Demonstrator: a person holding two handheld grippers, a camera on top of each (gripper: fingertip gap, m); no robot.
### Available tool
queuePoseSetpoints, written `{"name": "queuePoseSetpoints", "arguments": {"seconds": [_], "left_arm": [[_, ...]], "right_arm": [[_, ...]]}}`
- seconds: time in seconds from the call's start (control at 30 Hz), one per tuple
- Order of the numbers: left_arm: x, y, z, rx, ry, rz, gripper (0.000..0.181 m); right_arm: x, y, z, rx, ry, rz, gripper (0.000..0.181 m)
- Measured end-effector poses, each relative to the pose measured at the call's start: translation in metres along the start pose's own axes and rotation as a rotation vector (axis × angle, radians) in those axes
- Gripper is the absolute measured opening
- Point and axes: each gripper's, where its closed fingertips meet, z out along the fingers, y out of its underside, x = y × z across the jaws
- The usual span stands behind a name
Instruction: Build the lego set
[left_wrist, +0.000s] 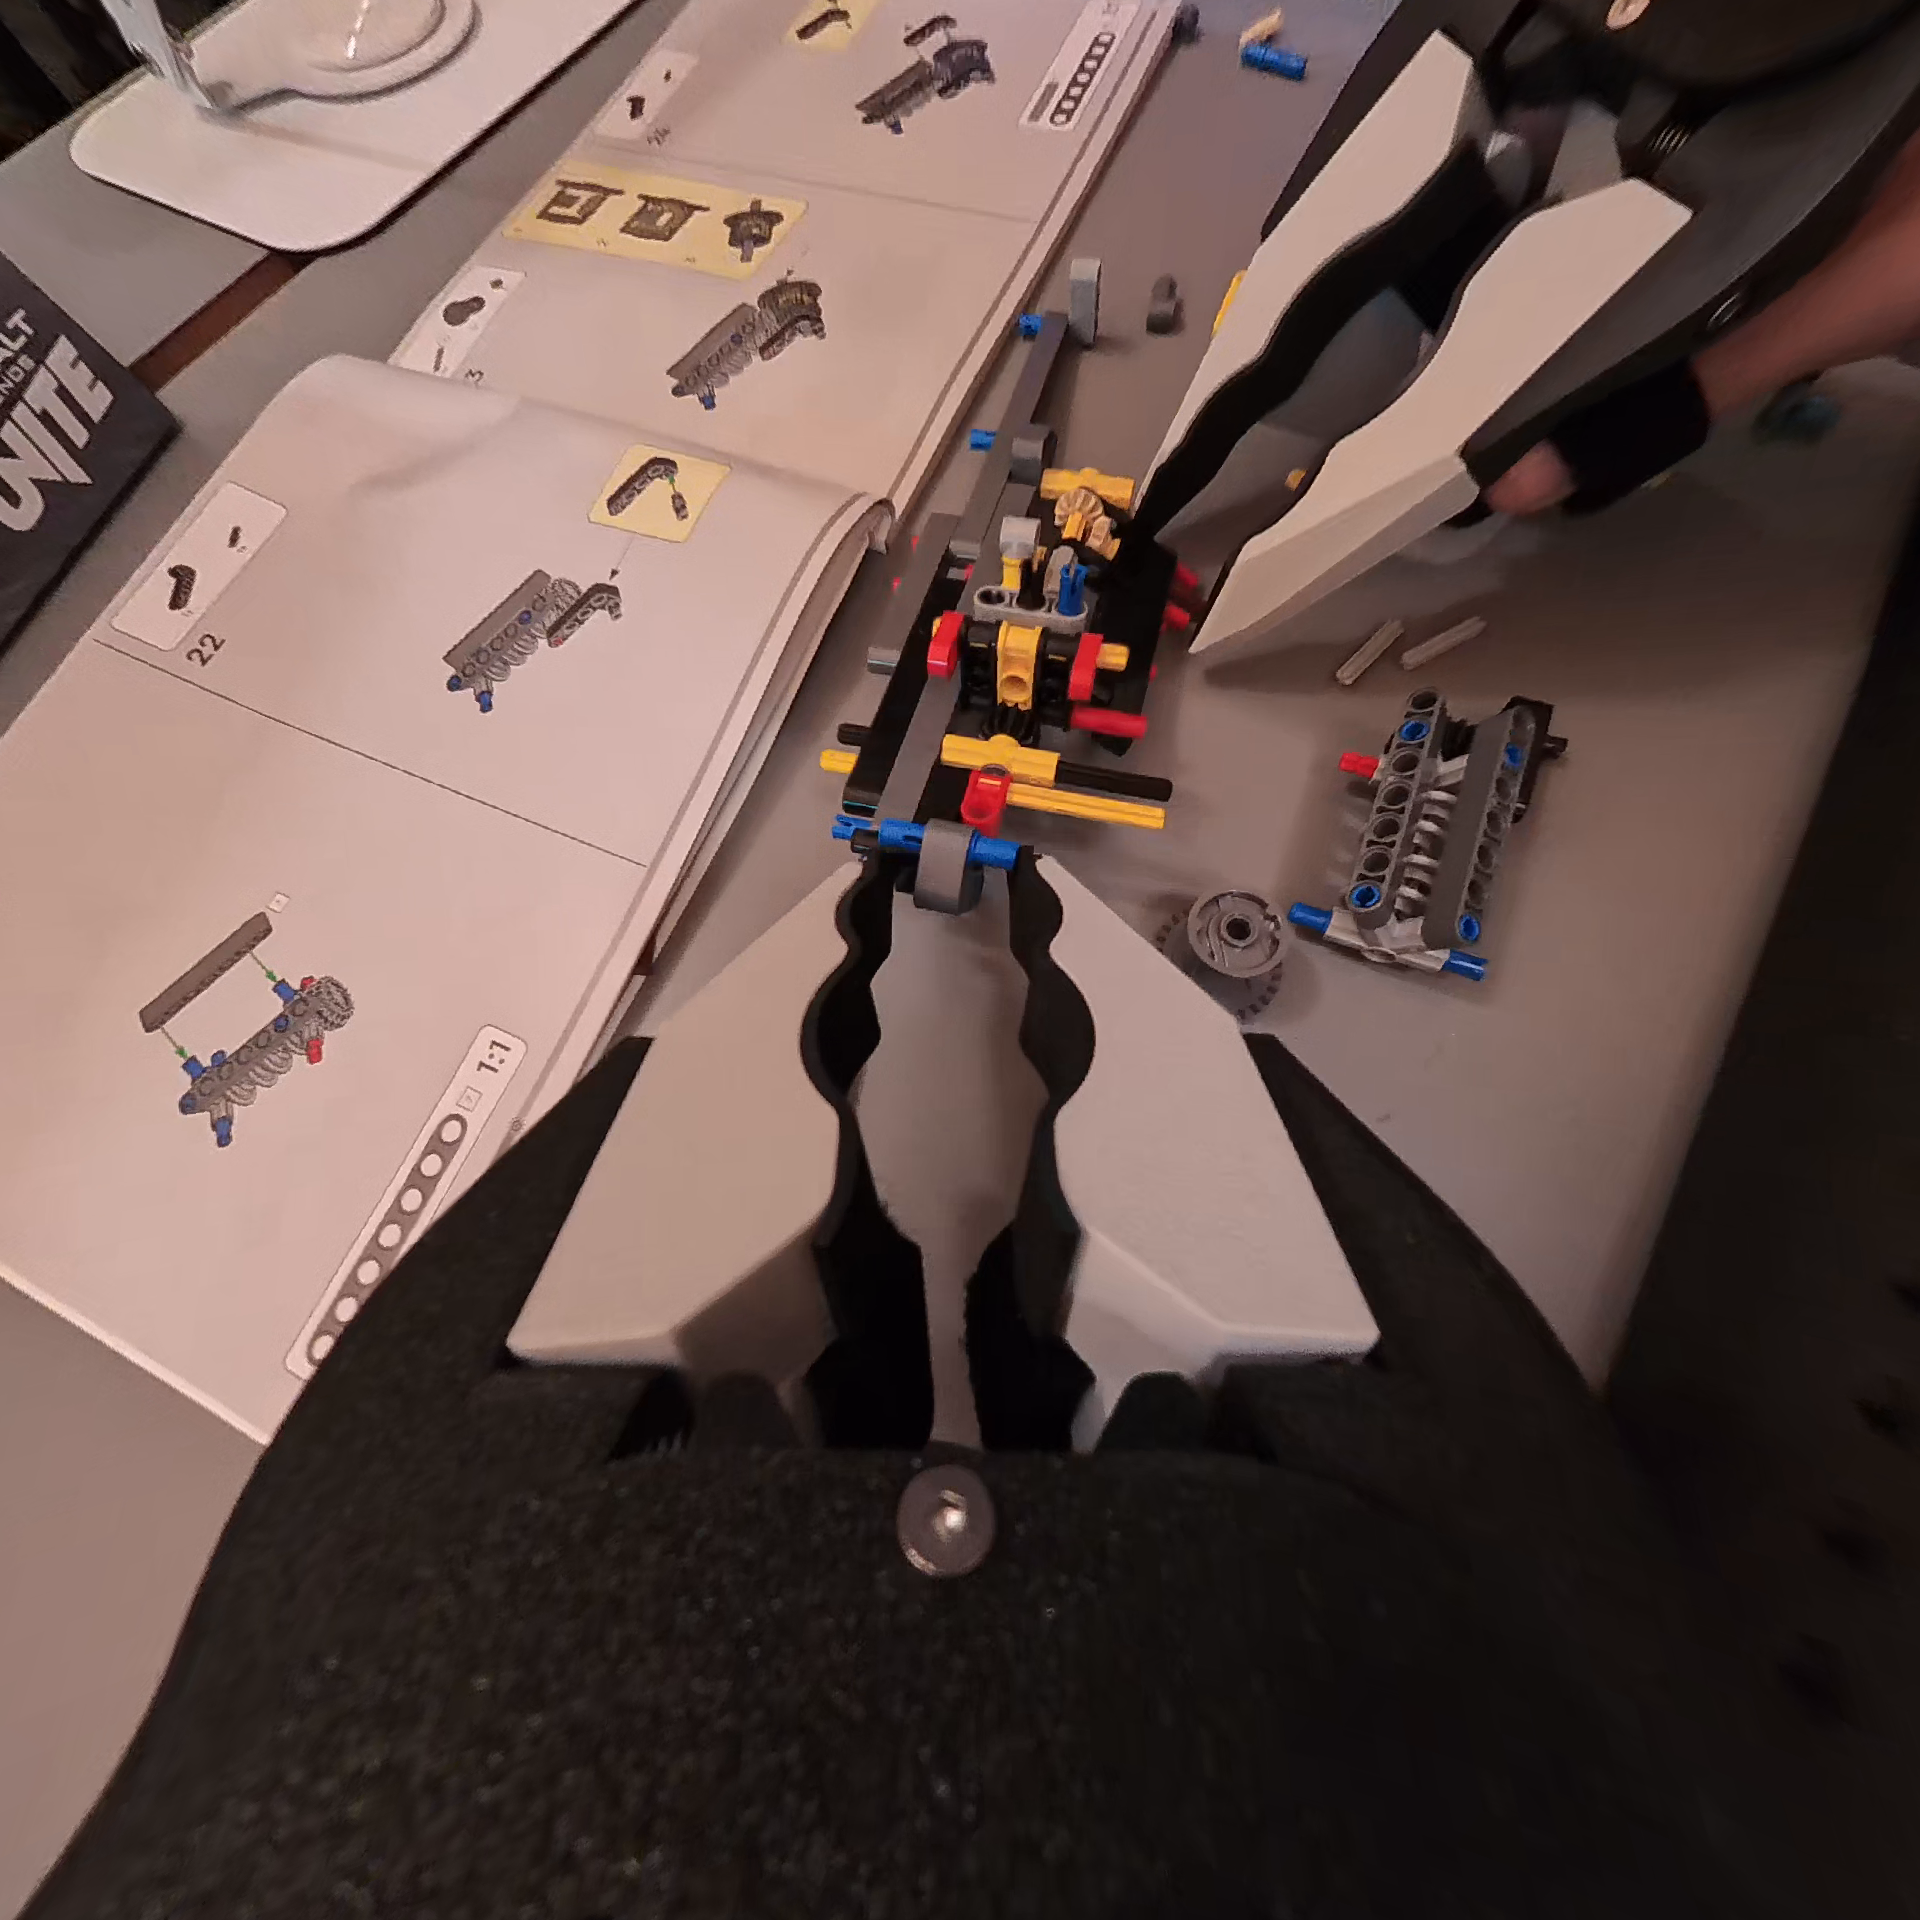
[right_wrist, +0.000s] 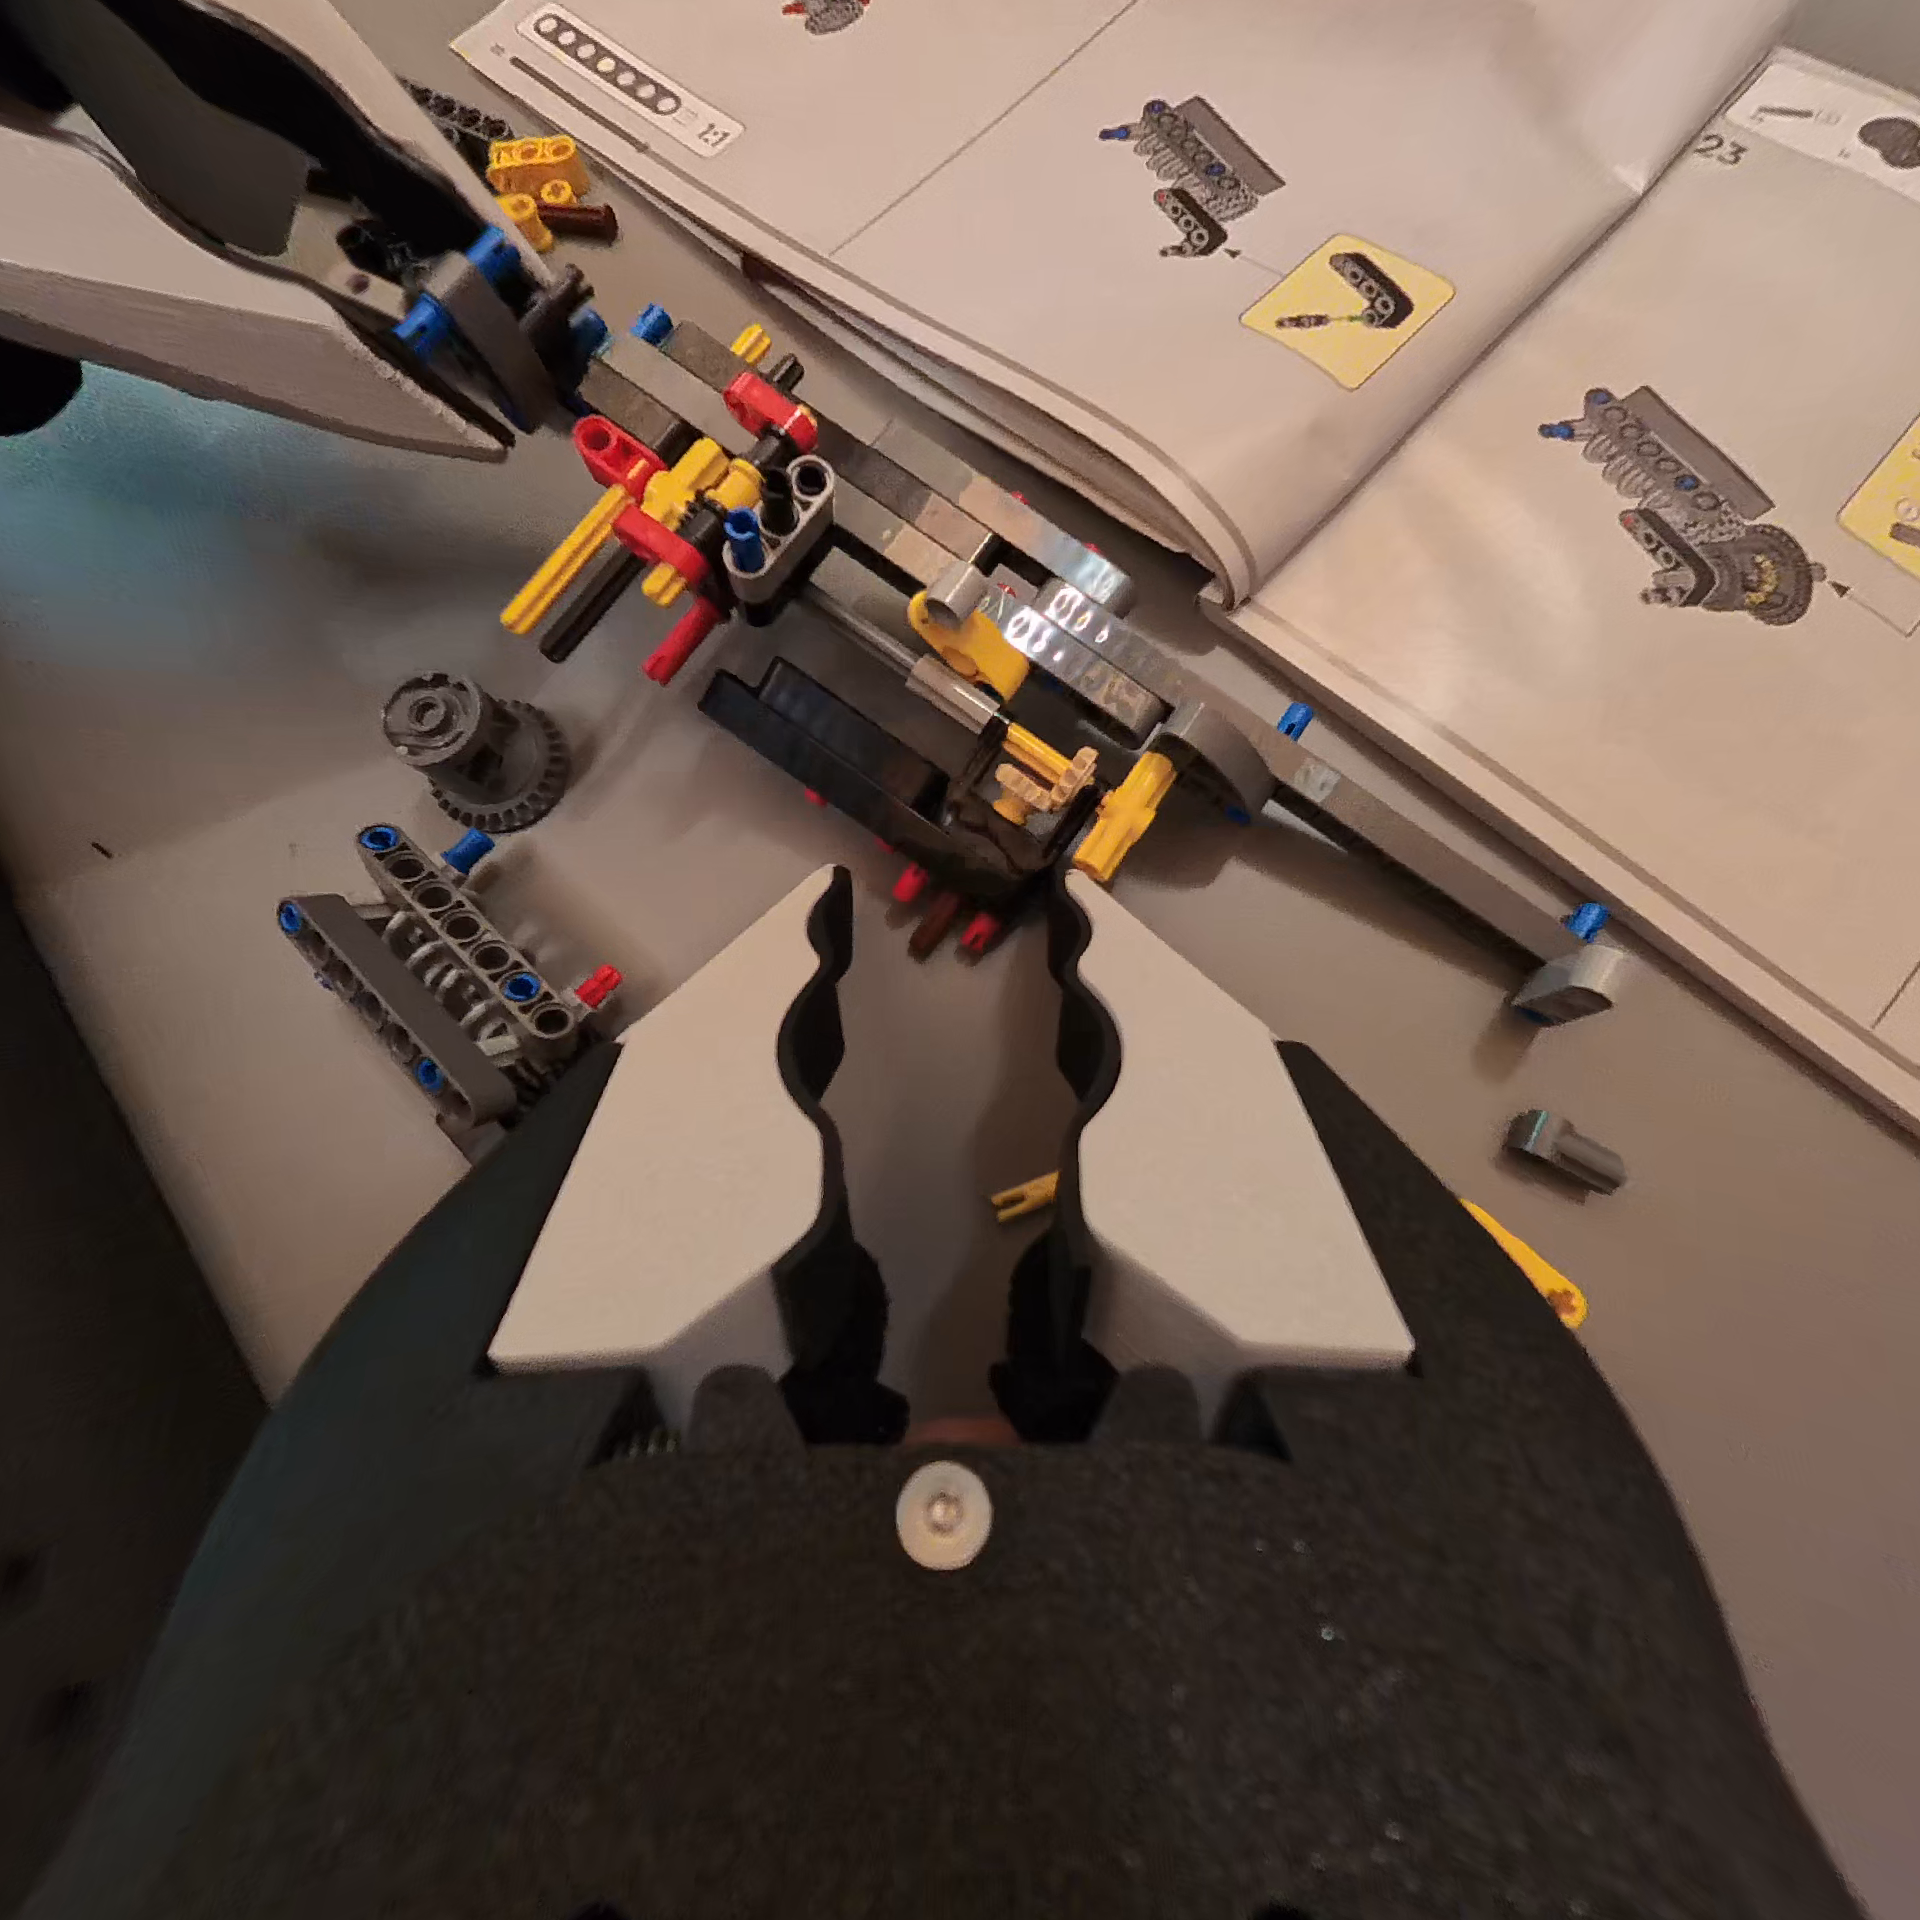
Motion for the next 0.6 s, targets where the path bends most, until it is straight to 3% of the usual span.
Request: {"name": "queuePoseSetpoints", "arguments": {"seconds": [0.5,0.6], "left_arm": [[0.012,0.032,0.009,-0.066,0.102,0.000,0.021],[0.016,0.027,0.004,-0.022,0.158,-0.081,0.026]], "right_arm": [[-0.001,0.005,-0.003,0.020,-0.043,0.003,0.029],[0.014,-0.013,-0.025,0.142,-0.025,0.049,0.022]]}}
